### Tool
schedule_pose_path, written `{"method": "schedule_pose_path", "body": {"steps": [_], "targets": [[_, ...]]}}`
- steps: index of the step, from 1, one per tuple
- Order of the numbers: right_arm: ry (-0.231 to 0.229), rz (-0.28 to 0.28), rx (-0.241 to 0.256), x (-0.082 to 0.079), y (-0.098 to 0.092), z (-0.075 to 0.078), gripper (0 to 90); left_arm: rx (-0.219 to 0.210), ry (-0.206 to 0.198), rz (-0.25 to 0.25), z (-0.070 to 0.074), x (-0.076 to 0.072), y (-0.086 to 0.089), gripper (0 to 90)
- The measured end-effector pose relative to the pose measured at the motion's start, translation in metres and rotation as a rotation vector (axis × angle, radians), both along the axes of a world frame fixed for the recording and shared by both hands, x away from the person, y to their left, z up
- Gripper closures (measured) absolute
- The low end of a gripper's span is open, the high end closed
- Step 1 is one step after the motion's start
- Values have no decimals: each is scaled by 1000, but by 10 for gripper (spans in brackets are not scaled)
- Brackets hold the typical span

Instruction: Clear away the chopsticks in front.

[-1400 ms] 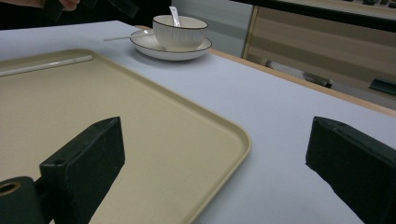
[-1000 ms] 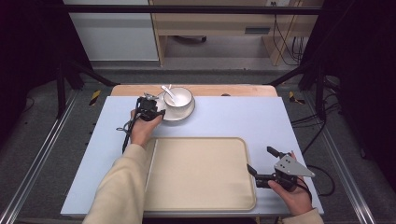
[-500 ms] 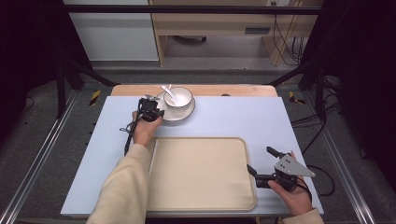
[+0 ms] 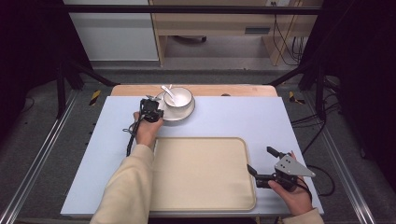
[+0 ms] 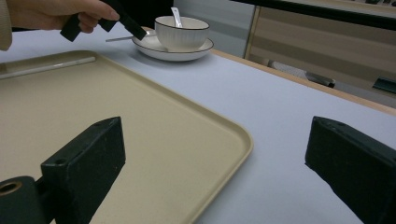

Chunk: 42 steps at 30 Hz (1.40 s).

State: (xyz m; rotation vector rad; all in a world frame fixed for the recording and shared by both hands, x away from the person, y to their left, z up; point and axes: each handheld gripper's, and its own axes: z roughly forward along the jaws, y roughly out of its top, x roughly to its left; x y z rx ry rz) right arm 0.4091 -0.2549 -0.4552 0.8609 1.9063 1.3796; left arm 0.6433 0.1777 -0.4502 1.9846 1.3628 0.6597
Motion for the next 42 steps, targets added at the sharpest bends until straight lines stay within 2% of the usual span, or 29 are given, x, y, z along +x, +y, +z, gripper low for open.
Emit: {"method": "schedule_pose_path", "body": {"steps": [6, 8, 13, 17, 20, 25, 31, 37, 42], "targets": [[2, 0, -2, 0, 0, 0, 50, 5, -7, 32, 0, 1, 2, 851], [2, 0, -2, 0, 0, 0, 50, 20, -13, 41, 1, 0, 2, 852], [2, 0, -2, 0, 0, 0, 50, 22, -45, 40, 8, -3, 4, 855], [1, 1, -2, 0, 0, 0, 50, 11, -41, 52, 16, -6, 10, 855], [2, 1, -3, 0, 0, 0, 50, -7, -55, 76, 23, -11, 18, 856], [1, 2, -1, 0, 0, 0, 50, -59, -67, 111, 32, -22, 34, 856], [1, 4, -3, 0, 1, 0, 50, -86, -81, 140, 35, -34, 50, 856], [2, 4, -5, 0, 1, 0, 50, -105, -101, 145, 43, -47, 55, 856], [0, 5, -1, 0, 2, 0, 50, -115, -130, 158, 51, -69, 57, 856]]}}
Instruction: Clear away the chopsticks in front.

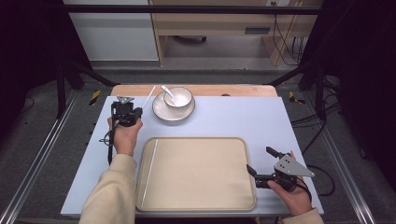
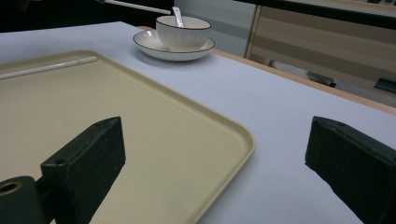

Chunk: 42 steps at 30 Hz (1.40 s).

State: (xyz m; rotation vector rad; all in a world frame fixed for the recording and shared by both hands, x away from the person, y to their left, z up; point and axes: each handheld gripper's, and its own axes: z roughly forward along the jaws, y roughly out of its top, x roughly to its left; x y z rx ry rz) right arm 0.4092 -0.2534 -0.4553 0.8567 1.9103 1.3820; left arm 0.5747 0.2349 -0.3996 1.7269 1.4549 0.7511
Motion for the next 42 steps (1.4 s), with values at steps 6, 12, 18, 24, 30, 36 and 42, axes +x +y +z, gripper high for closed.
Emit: {"method": "schedule_pose_path", "body": {"steps": [6, 12, 18, 24, 30, 36, 42], "targets": [[2, 7, 4, -1, 2, 0, 50, -11, -11, 6, -2, -30, 1, 855], [4, -1, 14, -1, 1, 1, 39, 5, -41, 2, -5, -57, -9, 856], [-7, -5, 24, -3, -1, 3, 40, -44, -90, 18, -2, -88, -19, 856], [-6, -7, 32, -3, 0, 4, 40, -93, -127, 20, -4, -122, -31, 856], [-3, -13, 41, -3, -3, 4, 39, -118, -153, 4, -9, -149, -38, 856], [-1, -13, 42, -2, -3, 4, 39, -129, -144, -7, -20, -166, -47, 856], [1, -17, 43, -2, -3, 3, 40, -146, -135, 5, -34, -186, -54, 856]]}}
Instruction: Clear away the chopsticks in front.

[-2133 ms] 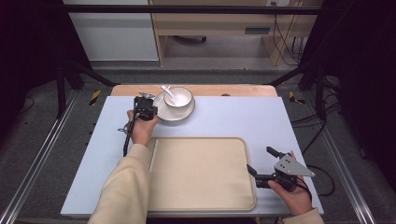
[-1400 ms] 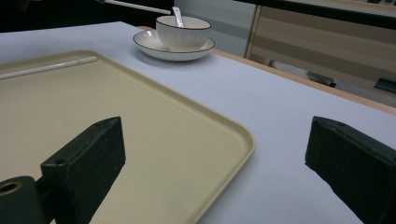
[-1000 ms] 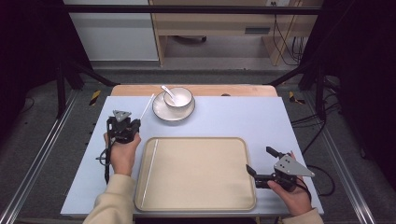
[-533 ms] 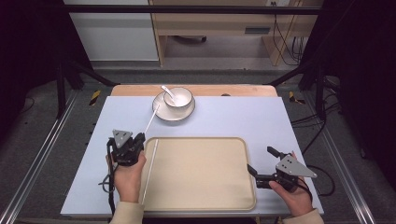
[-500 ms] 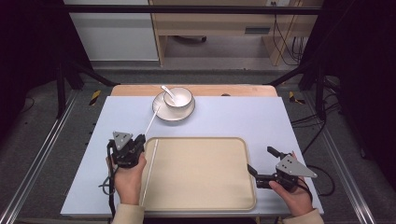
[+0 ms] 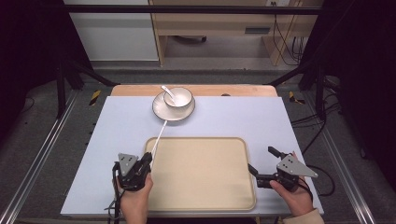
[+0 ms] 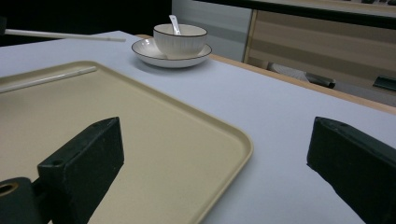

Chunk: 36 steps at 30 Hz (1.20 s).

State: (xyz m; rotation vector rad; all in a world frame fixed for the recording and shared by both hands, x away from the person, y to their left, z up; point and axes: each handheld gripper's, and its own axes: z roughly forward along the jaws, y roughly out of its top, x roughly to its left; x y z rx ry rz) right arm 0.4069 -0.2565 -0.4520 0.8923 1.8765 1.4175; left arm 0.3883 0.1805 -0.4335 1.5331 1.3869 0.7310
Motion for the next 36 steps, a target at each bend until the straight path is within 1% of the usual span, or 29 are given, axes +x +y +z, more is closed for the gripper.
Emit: {"method": "schedule_pose_path", "body": {"steps": [5, 8, 12, 14, 19, 25, 30, 32, 34, 36], "targets": [[2, 1, -1, 0, 0, 0, 40, 28, -10, 7, -5, -19, -6, 856], [4, 0, -1, 0, 0, -1, 40, 27, -5, 10, -9, -27, -5, 856], [8, -1, -5, 0, 0, -1, 41, 9, 3, 21, -15, -39, -1, 856], [8, -2, -6, 0, 0, -1, 41, 7, 4, 29, -17, -44, 1, 856], [11, 1, -10, 0, 1, -2, 41, -3, 29, 33, -27, -44, 1, 856], [10, 3, -11, 1, 1, -2, 43, 0, 50, 43, -37, -42, -3, 856], [11, 5, -11, 1, 1, -2, 43, 18, 73, 50, -42, -41, -7, 855], [10, 5, -12, 1, 1, -2, 43, 36, 91, 53, -44, -40, -8, 855], [12, 5, -12, 1, 2, -2, 44, 36, 107, 54, -46, -40, -9, 854], [13, 6, -11, 1, 2, -2, 44, 33, 114, 54, -47, -39, -9, 854]]}}
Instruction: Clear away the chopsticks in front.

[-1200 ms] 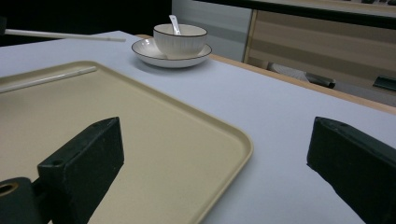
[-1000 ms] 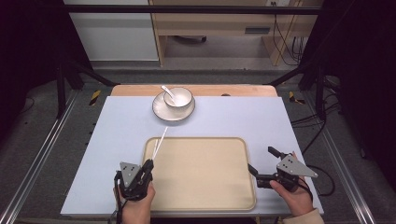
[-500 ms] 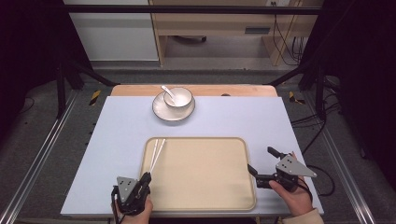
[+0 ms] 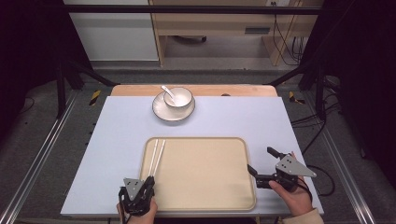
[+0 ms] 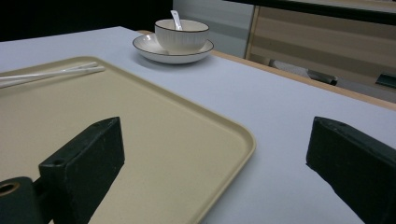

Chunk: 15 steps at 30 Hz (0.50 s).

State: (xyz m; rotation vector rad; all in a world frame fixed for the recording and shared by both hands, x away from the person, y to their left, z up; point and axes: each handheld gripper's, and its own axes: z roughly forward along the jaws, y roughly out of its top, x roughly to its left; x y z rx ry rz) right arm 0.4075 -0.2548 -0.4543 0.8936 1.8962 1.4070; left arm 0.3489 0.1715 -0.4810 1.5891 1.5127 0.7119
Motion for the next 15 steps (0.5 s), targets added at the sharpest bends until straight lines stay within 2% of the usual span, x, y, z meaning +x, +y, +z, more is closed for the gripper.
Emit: {"method": "schedule_pose_path", "body": {"steps": [4, 8, 15], "targets": [[0, 1, -1, 0, 0, 0, 44, 1, 8, -6, -1, 1, -2, 854], [-2, 4, -5, 0, 0, 0, 44, -23, 10, 1, -3, 2, 1, 854], [1, 5, -5, 0, 1, 0, 44, -28, 18, -10, -5, 3, -1, 853]]}}
